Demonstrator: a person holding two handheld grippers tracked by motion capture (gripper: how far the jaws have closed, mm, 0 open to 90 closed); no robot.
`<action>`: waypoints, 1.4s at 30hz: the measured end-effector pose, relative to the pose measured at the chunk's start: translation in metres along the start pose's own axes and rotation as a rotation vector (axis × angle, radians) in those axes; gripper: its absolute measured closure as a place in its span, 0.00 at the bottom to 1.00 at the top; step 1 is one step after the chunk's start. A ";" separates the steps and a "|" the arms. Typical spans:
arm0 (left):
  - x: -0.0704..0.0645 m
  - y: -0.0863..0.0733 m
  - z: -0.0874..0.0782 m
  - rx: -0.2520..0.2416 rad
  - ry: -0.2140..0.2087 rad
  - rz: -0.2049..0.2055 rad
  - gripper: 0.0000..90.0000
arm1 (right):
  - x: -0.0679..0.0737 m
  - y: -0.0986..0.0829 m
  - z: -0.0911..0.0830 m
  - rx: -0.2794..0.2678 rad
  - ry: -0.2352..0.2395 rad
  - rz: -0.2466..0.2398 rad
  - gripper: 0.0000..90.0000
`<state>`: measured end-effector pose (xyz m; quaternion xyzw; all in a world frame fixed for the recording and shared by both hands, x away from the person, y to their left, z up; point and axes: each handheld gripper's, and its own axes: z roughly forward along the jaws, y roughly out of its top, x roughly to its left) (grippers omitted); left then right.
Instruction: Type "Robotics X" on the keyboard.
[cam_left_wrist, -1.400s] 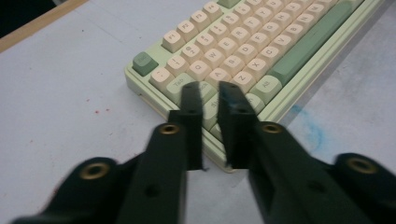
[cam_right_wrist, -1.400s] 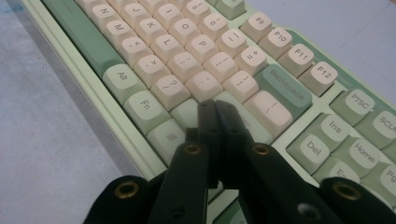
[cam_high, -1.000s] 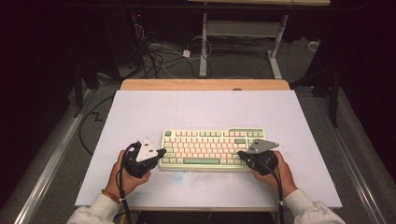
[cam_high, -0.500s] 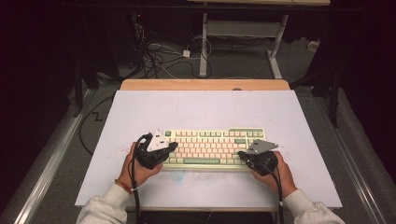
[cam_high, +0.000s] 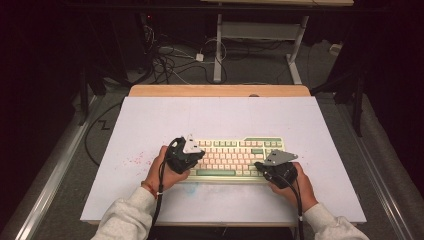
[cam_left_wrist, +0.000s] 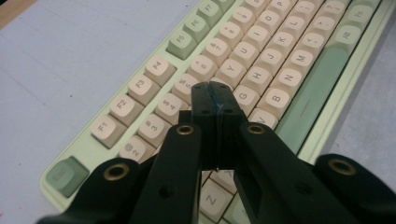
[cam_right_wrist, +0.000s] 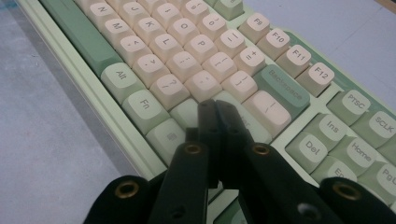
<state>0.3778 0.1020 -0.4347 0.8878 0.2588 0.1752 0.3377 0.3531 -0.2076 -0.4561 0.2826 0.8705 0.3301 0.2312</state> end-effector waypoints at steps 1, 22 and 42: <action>0.001 0.003 0.005 0.012 -0.006 -0.002 0.97 | 0.000 0.000 0.000 0.001 0.001 0.001 1.00; 0.005 0.011 0.029 0.074 0.015 -0.014 0.96 | 0.001 0.000 0.000 0.001 -0.005 -0.008 1.00; 0.003 0.012 0.029 0.087 0.023 0.003 0.96 | 0.001 0.000 -0.001 0.004 -0.007 -0.014 1.00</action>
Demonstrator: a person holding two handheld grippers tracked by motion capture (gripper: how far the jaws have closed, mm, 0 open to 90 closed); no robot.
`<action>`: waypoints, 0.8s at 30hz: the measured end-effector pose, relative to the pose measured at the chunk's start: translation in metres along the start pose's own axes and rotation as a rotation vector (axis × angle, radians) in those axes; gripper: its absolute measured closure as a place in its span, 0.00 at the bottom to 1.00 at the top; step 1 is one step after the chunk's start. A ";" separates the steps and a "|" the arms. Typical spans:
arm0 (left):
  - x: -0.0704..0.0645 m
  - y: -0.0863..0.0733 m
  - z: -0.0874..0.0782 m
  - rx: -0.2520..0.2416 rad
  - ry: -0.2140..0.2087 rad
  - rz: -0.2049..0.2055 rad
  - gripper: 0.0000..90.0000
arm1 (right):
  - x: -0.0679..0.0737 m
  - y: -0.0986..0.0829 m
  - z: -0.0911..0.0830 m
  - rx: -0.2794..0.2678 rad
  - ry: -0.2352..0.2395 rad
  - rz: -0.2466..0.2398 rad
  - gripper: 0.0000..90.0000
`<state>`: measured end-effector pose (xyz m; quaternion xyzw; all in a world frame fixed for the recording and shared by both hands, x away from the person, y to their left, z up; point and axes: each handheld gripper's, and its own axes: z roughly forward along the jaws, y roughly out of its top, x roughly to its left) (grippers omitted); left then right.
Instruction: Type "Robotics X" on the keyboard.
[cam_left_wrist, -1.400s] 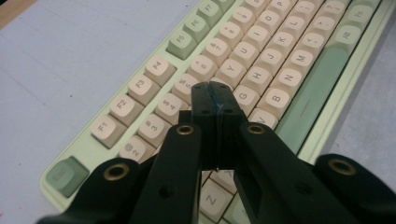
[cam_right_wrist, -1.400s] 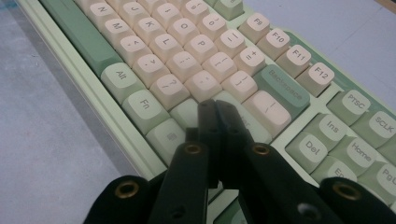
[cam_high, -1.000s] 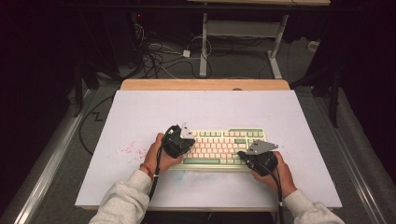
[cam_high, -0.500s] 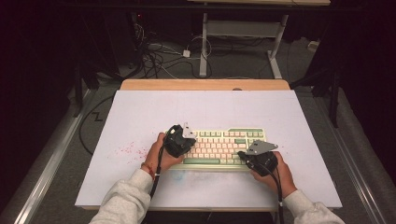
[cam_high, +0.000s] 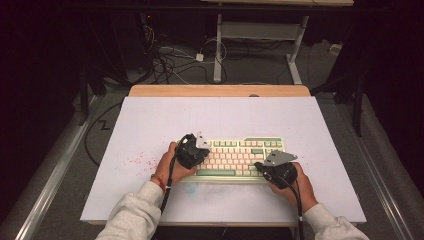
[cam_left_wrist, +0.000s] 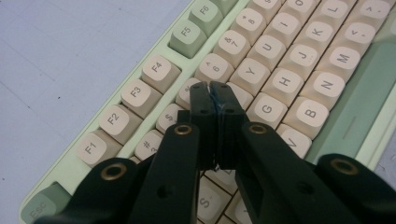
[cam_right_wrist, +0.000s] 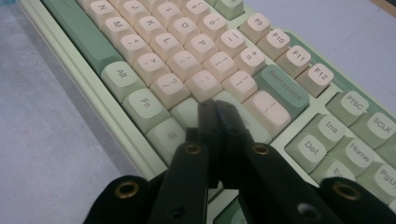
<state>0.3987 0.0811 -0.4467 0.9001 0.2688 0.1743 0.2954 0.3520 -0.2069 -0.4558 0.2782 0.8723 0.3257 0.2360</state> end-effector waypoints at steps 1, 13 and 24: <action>0.000 0.000 0.000 0.000 0.002 0.000 0.96 | 0.000 0.000 0.000 0.001 -0.001 -0.002 1.00; 0.000 0.000 -0.002 -0.009 0.013 0.000 0.95 | 0.000 0.000 0.000 0.002 -0.001 -0.004 1.00; 0.003 0.003 -0.019 -0.058 0.036 -0.005 0.94 | 0.001 0.001 -0.004 -0.009 0.001 0.006 1.00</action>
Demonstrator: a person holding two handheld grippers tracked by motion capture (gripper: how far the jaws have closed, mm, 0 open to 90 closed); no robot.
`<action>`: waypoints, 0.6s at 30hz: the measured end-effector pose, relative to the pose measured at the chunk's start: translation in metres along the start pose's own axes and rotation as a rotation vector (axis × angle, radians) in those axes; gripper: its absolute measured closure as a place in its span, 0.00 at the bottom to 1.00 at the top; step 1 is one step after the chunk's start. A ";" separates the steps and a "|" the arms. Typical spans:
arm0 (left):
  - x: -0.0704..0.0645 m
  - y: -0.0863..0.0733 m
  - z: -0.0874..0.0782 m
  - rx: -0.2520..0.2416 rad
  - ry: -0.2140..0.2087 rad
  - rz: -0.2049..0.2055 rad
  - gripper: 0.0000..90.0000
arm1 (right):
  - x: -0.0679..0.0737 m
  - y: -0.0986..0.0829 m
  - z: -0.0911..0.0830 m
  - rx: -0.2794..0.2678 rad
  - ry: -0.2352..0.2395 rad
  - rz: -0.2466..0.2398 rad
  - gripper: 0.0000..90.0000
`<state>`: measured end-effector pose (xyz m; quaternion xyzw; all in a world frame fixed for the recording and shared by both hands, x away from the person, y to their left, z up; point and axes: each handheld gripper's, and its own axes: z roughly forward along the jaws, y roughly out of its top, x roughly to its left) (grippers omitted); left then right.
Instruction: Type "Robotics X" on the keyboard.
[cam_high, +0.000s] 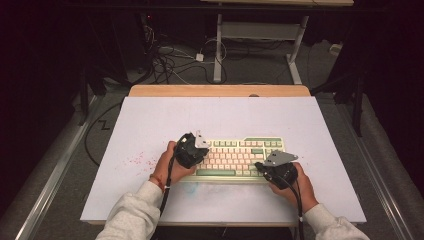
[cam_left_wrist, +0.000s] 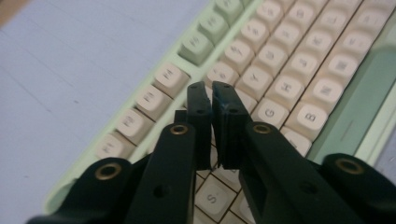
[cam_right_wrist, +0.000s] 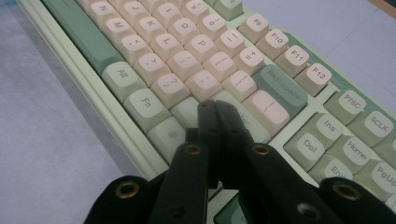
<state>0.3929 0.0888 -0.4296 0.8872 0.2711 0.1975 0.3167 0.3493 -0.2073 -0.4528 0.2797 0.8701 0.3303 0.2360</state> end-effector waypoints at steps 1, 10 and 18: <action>0.000 0.001 -0.005 -0.017 0.004 0.001 0.94 | 0.001 0.001 -0.002 -0.010 -0.004 -0.004 1.00; -0.003 -0.011 -0.030 -0.102 0.056 0.034 0.79 | 0.002 0.007 -0.019 -0.066 -0.015 0.008 1.00; -0.004 -0.027 -0.042 -0.152 0.127 0.049 0.36 | -0.001 0.007 -0.028 -0.086 -0.021 0.015 0.99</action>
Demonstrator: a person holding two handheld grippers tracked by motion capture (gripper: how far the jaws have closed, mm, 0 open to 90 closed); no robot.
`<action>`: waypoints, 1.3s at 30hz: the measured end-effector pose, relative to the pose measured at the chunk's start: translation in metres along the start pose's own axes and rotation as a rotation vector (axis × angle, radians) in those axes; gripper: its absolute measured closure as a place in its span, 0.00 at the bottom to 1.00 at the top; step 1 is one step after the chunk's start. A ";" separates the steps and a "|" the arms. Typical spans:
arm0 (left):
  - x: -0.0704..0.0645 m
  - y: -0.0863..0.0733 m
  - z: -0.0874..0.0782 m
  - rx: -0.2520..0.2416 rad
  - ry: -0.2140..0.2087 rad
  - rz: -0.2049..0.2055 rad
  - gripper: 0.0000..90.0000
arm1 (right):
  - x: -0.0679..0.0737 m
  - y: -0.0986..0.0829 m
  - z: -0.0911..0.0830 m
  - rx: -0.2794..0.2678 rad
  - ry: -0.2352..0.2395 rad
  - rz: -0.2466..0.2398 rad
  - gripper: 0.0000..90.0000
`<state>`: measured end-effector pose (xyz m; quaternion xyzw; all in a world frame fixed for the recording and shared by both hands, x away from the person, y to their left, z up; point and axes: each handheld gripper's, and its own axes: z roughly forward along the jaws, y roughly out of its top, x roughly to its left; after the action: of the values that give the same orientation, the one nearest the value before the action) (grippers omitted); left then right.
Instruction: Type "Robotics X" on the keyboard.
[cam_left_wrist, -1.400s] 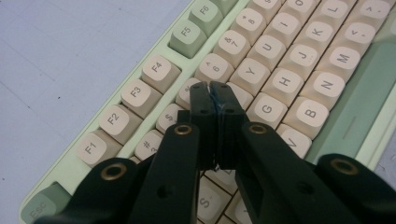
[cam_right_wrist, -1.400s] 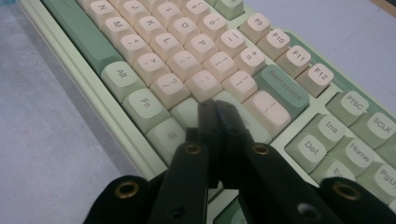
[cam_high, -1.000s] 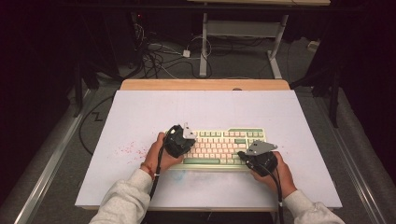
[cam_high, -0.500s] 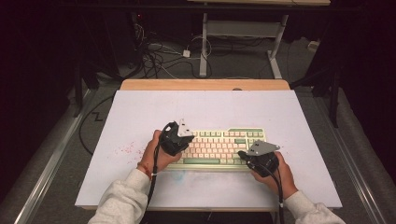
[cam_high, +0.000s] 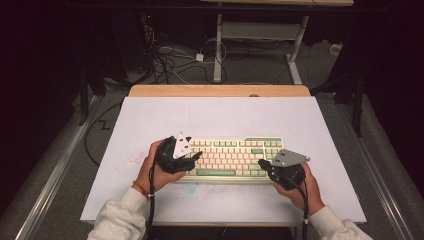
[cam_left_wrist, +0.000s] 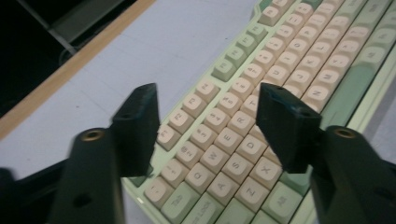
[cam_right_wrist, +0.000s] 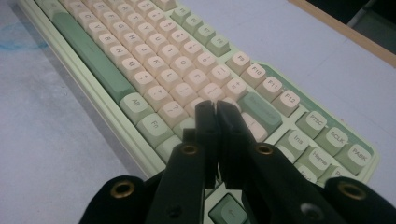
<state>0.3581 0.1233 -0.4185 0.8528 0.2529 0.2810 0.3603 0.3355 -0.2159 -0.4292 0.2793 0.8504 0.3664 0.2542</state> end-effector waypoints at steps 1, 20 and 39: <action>-0.001 -0.005 -0.002 -0.010 0.016 -0.003 0.32 | -0.001 0.000 -0.001 -0.003 0.001 0.003 0.99; -0.012 -0.062 -0.024 0.020 0.011 -0.014 0.18 | -0.004 0.011 0.007 -0.005 0.030 0.016 1.00; -0.013 -0.092 -0.040 0.085 0.031 -0.024 0.19 | 0.008 0.041 0.061 0.015 0.072 -0.018 1.00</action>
<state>0.3013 0.1905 -0.4690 0.8599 0.2804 0.2787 0.3230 0.3804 -0.1580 -0.4364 0.2600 0.8642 0.3676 0.2246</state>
